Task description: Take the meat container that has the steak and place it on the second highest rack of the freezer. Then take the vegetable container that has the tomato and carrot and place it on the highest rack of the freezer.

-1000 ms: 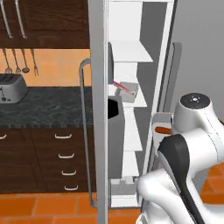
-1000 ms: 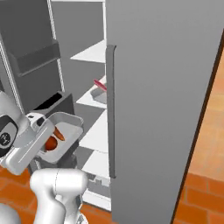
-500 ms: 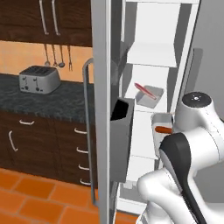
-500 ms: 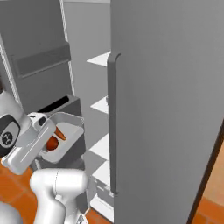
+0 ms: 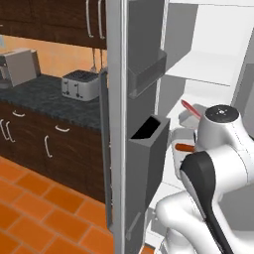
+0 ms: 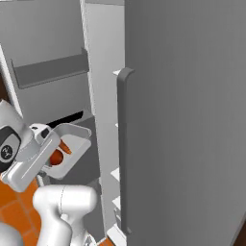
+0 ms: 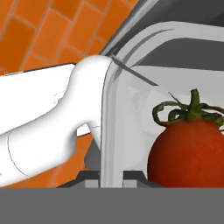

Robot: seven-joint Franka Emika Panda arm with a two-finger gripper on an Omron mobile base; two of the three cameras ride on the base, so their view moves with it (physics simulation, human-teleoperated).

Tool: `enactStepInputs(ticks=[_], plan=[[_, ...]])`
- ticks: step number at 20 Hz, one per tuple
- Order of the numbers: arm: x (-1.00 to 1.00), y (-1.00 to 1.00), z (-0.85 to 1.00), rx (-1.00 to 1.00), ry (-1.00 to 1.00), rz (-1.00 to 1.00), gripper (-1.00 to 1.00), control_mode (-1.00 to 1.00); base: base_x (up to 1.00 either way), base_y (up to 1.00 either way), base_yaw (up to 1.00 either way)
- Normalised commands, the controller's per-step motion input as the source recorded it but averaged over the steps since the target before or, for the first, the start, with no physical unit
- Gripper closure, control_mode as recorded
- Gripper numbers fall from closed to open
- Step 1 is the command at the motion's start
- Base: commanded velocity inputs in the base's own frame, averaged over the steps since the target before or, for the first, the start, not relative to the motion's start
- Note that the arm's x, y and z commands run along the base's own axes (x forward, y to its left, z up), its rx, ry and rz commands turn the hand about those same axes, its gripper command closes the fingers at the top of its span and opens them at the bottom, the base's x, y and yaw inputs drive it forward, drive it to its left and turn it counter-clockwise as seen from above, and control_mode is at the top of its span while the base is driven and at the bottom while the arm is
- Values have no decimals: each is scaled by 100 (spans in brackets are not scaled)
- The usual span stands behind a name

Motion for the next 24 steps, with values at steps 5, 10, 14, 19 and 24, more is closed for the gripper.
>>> enactStepInputs(ticks=[5,10,14,19,24], plan=[[0,0,0,0,0,0,100,100,12,-21,0],[0,0,0,0,0,0,100,100,48,-32,-7],[0,0,0,0,0,0,100,100,77,-18,-11],[24,-9,51,1,-3,-1,100,-100,16,-9,-1],[48,-26,80,0,-13,-7,100,-100,0,0,0]])
